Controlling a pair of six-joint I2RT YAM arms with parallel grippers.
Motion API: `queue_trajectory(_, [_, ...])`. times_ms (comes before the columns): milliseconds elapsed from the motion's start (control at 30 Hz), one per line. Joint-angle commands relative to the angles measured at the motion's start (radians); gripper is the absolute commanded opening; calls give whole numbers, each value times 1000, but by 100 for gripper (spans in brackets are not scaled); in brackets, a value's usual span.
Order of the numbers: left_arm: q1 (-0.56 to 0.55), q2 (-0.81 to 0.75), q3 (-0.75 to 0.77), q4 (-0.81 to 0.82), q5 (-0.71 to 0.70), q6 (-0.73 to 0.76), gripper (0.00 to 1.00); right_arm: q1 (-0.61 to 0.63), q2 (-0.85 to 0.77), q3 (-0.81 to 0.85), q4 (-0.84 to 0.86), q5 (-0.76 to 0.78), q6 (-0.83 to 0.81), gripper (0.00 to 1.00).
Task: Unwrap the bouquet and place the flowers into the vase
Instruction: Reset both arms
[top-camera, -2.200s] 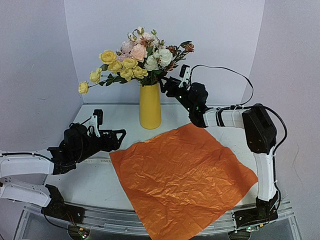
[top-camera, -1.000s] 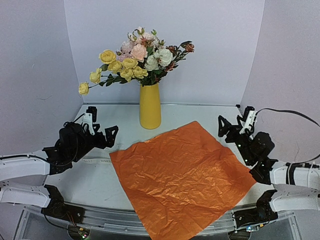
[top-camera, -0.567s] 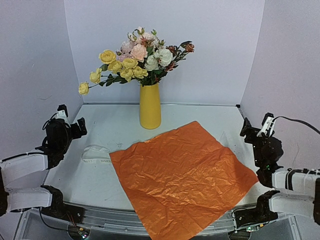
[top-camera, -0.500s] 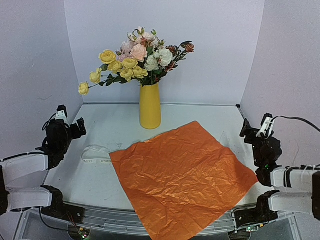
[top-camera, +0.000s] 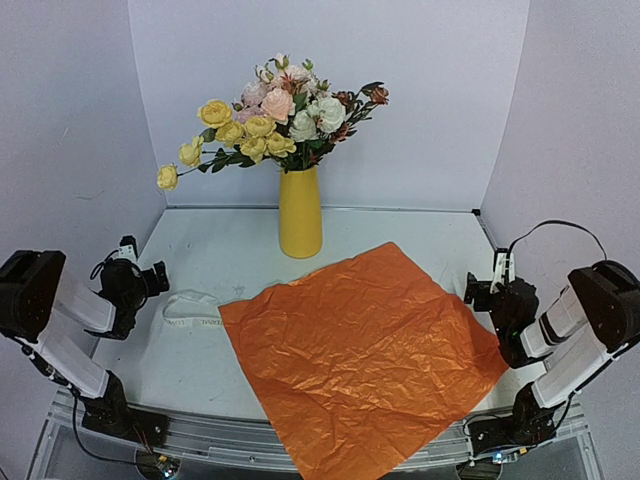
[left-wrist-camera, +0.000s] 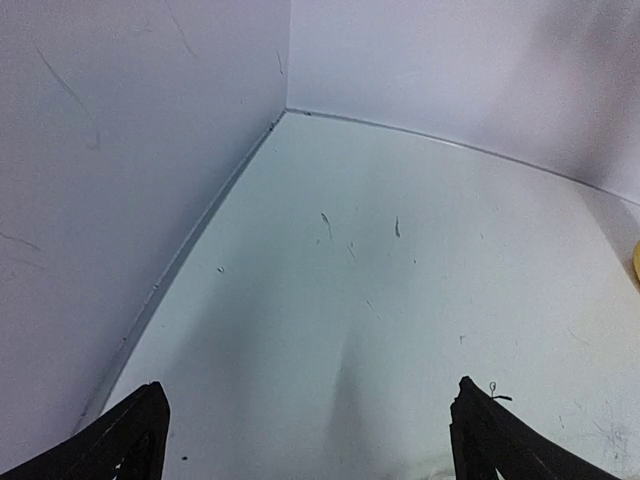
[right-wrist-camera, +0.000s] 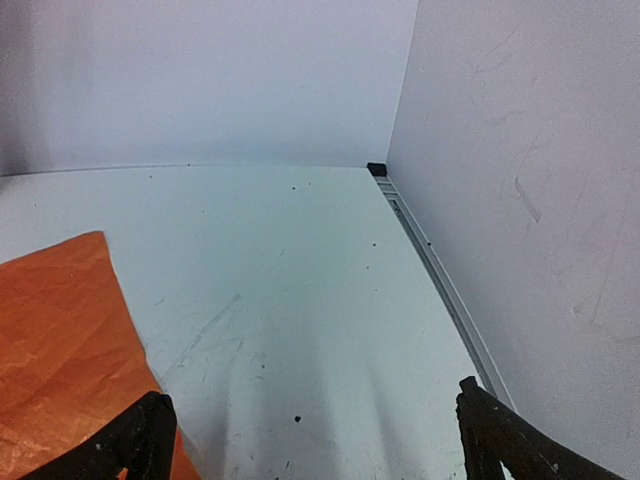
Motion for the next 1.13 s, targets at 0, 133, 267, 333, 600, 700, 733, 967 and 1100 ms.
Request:
queue_trajectory(0, [5,97,30,167,93,0,99,-6,-7,50,332,27,13,98])
queue_trajectory(133, [-7,171,65,171,133,31,99,-6,-5,75,285,77,37,98])
queue_trajectory(267, [-32,183,50,200,125,57,100,-6,-5,81,274,78,40,98])
queue_trajectory(333, [-31,183,50,203,126,59,99,-6,-4,84,268,75,40,98])
queue_trajectory(600, [-33,181,48,206,128,59,99,-14,-9,88,251,52,40,98])
queue_trajectory(700, [-32,182,48,206,128,59,99,-14,-9,88,249,52,40,98])
queue_trajectory(733, [-32,183,49,207,128,59,99,-15,-9,88,249,52,40,98])
queue_trajectory(967, [-33,188,52,207,129,60,99,-14,-9,88,248,52,40,98])
queue_trajectory(1100, [-33,182,48,207,130,59,99,-14,-9,88,248,53,40,98])
